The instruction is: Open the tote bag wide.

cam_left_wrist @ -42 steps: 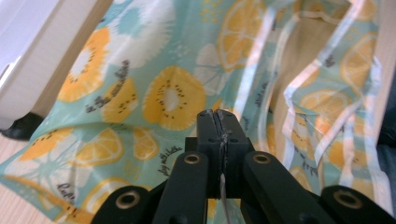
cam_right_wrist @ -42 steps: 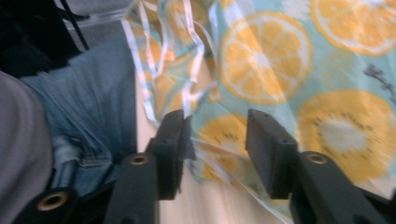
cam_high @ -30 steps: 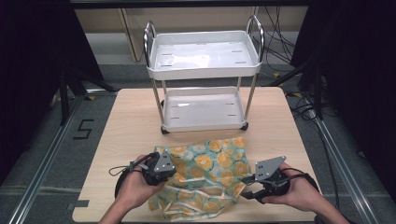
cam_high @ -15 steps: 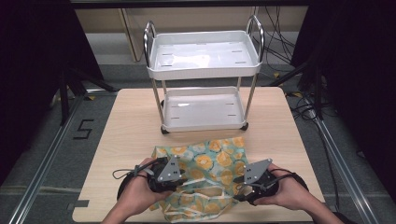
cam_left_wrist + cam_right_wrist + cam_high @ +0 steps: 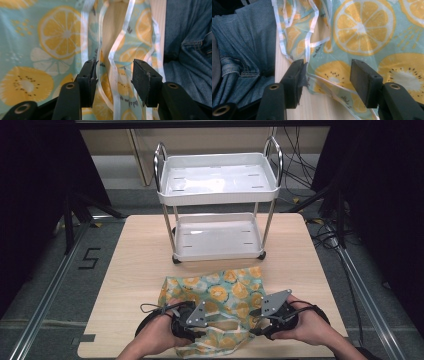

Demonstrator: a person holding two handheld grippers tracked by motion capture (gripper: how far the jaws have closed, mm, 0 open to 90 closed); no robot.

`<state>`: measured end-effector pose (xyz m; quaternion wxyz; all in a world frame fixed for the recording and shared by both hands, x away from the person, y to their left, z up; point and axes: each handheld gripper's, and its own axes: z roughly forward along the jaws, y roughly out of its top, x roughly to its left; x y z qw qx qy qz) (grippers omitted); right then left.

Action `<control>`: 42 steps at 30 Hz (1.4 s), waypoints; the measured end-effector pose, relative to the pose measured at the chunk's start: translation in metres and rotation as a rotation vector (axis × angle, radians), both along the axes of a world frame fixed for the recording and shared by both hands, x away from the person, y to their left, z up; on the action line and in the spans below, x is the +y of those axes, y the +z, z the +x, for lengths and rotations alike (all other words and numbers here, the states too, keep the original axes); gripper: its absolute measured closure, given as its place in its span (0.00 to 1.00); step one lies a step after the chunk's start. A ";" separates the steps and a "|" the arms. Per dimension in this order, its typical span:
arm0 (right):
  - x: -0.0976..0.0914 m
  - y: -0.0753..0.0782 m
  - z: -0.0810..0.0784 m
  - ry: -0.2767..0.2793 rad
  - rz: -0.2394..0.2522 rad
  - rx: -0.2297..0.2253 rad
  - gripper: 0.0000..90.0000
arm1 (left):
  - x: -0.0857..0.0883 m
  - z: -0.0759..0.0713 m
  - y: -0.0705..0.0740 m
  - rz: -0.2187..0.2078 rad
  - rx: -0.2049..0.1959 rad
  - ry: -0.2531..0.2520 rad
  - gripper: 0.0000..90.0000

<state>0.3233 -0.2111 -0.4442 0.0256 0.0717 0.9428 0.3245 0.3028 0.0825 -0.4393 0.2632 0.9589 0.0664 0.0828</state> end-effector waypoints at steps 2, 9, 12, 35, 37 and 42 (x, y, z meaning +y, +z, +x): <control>0.001 -0.001 0.002 0.022 0.004 -0.010 0.51 | -0.001 0.000 -0.004 0.026 0.018 0.001 0.58; 0.002 -0.001 0.000 -0.003 0.003 0.006 0.51 | -0.003 0.003 -0.015 0.102 0.046 -0.001 0.55; 0.002 -0.001 0.000 -0.005 0.004 0.008 0.51 | -0.004 0.004 -0.021 0.136 0.054 0.001 0.56; 0.002 0.000 0.002 0.005 0.031 -0.010 0.51 | -0.015 0.002 -0.021 0.154 0.070 -0.070 0.99; 0.000 0.002 0.002 -0.009 0.043 -0.013 0.51 | -0.012 0.004 -0.013 0.112 0.067 -0.056 0.99; -0.003 0.010 0.003 -0.070 0.098 -0.004 0.52 | -0.006 0.007 0.005 -0.022 0.070 0.012 0.99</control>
